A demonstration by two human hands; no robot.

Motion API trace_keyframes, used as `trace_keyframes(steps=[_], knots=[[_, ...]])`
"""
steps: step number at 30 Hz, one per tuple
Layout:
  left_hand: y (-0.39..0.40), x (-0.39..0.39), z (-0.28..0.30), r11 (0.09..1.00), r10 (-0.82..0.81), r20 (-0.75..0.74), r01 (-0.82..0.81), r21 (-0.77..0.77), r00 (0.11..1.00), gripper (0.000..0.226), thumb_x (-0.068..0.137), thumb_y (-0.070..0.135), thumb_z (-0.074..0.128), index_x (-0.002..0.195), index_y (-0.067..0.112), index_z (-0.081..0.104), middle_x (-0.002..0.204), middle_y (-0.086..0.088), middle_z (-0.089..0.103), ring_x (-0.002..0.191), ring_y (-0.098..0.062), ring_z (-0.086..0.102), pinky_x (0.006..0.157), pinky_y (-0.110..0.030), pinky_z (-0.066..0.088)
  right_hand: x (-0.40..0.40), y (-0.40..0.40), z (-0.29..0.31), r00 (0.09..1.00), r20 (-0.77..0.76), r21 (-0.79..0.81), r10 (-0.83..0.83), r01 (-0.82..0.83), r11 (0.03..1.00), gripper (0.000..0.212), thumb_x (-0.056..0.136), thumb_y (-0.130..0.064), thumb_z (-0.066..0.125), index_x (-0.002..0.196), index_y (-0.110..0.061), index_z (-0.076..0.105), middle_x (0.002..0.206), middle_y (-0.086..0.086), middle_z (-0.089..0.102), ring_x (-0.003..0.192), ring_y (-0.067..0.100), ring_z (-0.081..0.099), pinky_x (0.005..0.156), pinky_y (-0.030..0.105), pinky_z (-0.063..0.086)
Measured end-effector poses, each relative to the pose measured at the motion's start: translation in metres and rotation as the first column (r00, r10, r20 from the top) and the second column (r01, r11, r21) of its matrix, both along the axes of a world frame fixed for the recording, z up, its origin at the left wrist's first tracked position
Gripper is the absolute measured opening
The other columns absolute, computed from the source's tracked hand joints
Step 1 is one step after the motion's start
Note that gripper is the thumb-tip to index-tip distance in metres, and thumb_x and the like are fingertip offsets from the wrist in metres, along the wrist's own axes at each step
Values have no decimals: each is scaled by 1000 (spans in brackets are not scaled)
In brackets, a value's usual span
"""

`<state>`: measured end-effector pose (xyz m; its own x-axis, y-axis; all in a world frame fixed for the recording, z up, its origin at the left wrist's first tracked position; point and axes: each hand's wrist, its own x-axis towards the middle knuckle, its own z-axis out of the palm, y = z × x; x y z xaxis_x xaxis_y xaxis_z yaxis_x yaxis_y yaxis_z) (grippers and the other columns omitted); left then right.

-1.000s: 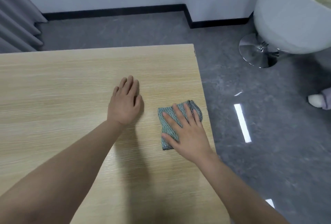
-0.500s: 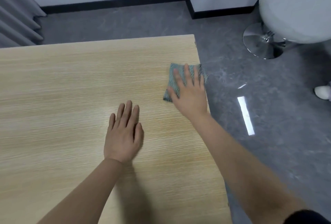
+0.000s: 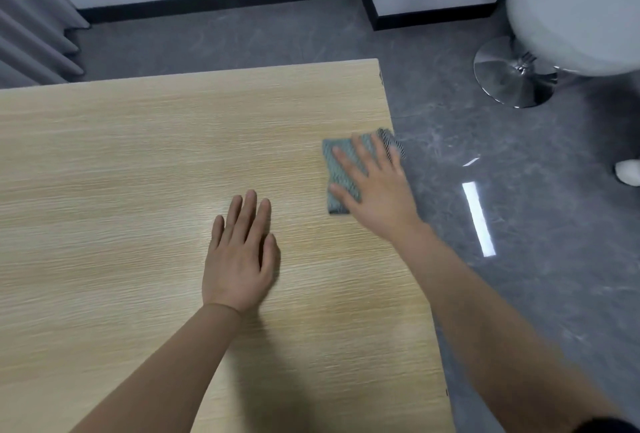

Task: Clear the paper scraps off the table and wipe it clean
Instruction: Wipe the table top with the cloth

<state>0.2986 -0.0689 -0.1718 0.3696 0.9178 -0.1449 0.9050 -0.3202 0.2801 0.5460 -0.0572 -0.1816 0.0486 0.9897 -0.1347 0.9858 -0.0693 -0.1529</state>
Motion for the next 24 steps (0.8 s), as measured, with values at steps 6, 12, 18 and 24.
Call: trace_keyframes(steps=[6, 12, 18, 24], knots=[[0, 0, 0, 1000, -3, 5, 3, 9, 1000, 59, 93, 40, 16, 150, 25, 19, 156, 8, 3, 144, -5, -9, 116, -25, -13, 10, 40, 1, 980, -58, 9, -192, 193, 981, 62, 95, -62, 16, 150, -35, 7, 160, 0, -2, 146, 24, -9, 119, 44, -4], [-1, 0, 1, 1000, -6, 26, 6, 19, 1000, 60, 92, 41, 14, 150, 24, 18, 157, 6, 4, 144, -6, -8, 116, -28, -10, -35, -41, 3, 991, -20, 3, -129, 129, 992, 63, 95, -60, 14, 150, -29, 8, 159, 5, 2, 146, 29, -5, 117, 44, -6], [-1, -1, -1, 1000, -13, 33, 12, 25, 999, 59, 93, 39, 17, 150, 22, 20, 158, 2, 9, 145, -10, -3, 117, -32, -6, -76, -143, 3, 997, -5, -29, 83, -83, 996, 64, 95, -62, 21, 150, -32, 12, 159, 3, 8, 146, 30, 1, 115, 49, 6], [-1, -2, -1, 999, -17, 39, 16, 33, 999, 58, 93, 37, 18, 149, 23, 21, 158, 3, 10, 145, -10, -4, 117, -31, -6, -22, -90, 0, 997, -30, -5, -73, 73, 997, 63, 93, -65, 16, 149, -36, 8, 158, -3, 4, 146, 24, -4, 118, 42, -4]])
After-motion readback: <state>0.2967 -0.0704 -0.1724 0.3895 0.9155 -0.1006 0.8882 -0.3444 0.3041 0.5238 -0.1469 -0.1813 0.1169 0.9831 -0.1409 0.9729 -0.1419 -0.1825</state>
